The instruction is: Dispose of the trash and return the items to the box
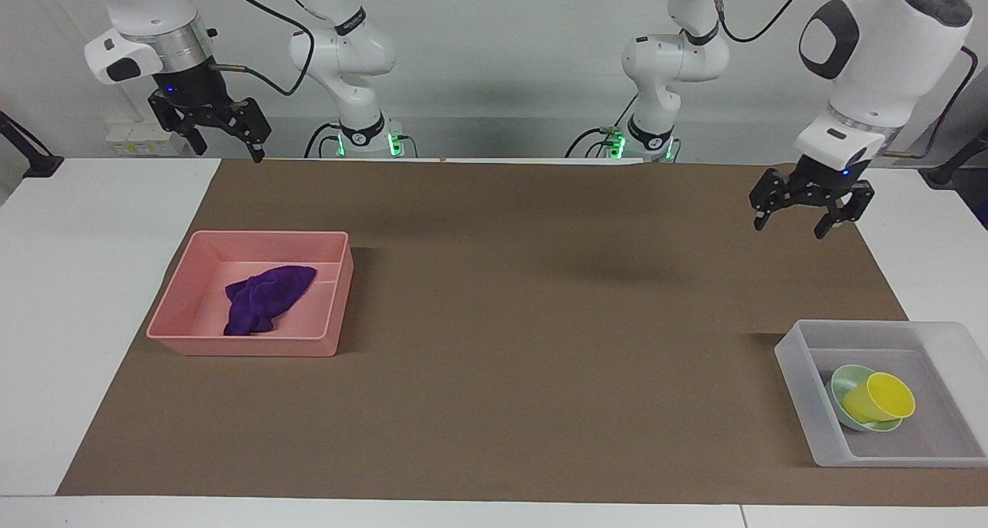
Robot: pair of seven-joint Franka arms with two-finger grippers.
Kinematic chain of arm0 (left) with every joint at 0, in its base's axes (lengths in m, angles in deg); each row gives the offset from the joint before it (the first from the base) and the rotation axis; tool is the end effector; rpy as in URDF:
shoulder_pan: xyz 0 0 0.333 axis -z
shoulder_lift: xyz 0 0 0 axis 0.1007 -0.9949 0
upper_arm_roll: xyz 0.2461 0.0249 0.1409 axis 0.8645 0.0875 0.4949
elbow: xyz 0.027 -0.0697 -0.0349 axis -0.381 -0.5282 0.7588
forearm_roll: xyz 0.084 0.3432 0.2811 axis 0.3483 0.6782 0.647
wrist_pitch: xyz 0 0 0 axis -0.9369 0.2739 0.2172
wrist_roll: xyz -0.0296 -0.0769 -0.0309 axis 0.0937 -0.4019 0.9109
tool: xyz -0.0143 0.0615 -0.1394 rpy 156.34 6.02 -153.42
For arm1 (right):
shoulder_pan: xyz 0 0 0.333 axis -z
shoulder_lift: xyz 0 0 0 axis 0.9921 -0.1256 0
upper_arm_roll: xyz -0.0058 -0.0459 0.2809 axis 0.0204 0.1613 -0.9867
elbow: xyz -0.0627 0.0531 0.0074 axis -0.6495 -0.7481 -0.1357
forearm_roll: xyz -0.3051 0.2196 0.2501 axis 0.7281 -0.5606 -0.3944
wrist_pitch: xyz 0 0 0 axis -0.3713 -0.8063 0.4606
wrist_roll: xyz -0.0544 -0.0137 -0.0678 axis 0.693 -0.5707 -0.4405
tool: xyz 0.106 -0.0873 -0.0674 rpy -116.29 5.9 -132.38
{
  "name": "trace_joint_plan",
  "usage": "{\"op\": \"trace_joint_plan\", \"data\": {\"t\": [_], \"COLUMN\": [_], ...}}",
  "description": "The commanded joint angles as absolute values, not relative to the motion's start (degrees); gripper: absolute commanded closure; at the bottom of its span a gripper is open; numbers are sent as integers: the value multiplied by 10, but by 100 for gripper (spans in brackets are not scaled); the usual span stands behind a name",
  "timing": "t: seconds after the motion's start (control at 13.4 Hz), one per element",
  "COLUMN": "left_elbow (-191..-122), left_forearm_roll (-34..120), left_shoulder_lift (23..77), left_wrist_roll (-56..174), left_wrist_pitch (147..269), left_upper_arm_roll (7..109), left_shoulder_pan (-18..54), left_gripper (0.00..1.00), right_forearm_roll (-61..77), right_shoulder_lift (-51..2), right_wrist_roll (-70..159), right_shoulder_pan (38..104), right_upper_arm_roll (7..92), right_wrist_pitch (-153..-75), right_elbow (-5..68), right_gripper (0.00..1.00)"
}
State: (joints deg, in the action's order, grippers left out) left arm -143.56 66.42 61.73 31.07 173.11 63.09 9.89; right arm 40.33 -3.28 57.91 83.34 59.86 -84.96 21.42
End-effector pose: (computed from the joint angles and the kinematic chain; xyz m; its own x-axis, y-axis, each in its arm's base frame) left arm 0.6342 -0.0237 0.5242 0.9589 -0.2411 0.1497 -0.2428 -0.9700 -0.0068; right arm 0.5807 -0.0448 0.5789 0.9868 -0.1598 0.0241 -0.1604 -0.9868 0.0226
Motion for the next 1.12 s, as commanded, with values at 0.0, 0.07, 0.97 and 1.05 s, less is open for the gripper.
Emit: {"op": "trace_joint_plan", "data": {"t": [0.0,0.07,0.97,1.05], "left_elbow": [-1360,-1359,-1377,-1377], "left_forearm_roll": [667,665,664,665], "left_shoulder_lift": [586,585,609,609], "left_wrist_roll": [301,301,314,314], "left_wrist_pitch": [1663,1648,1594,1595], "left_upper_arm_roll": [632,632,637,637], "left_shoulder_pan": [96,96,93,93], "left_gripper": [0,0,0,0], "right_forearm_roll": [409,409,402,402], "right_shoulder_lift": [-18,-16,-14,-14], "right_wrist_roll": [567,567,583,583], "right_shoulder_pan": [837,837,823,823], "right_upper_arm_roll": [595,595,594,595], "right_wrist_pitch": [-851,-851,-861,-860], "right_elbow": [233,236,245,245], "right_gripper": [0,0,0,0]}}
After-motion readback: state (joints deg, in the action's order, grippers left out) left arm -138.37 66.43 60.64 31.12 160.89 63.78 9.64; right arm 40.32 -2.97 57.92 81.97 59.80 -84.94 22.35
